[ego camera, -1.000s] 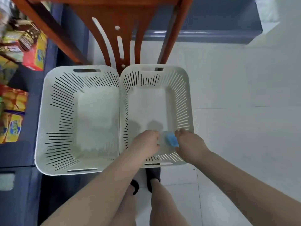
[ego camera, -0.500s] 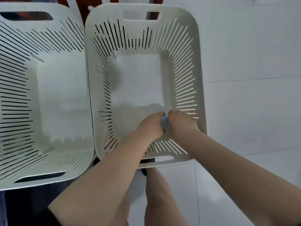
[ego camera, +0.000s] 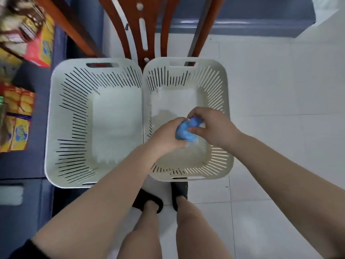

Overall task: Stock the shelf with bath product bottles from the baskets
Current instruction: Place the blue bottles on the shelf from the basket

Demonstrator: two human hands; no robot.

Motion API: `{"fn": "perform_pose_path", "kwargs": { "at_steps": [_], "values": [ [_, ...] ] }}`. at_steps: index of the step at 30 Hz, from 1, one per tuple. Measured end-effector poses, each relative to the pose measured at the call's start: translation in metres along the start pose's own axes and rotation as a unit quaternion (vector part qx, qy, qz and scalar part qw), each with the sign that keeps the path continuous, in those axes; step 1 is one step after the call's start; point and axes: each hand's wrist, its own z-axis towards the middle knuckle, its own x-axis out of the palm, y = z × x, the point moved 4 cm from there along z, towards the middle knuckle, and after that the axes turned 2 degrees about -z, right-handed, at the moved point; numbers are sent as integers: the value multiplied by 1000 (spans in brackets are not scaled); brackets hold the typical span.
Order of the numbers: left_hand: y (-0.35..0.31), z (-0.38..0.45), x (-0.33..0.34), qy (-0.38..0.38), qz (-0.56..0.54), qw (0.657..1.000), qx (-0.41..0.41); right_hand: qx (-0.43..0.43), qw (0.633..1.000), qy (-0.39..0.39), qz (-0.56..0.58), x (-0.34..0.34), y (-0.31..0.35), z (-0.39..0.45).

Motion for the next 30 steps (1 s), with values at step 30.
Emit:
{"fn": "perform_pose_path", "kwargs": {
  "at_steps": [30],
  "values": [
    [-158, -452, -297, -515, -126, 831, 167, -516, 837, -4, 183, -143, 532, -130]
  ]
}}
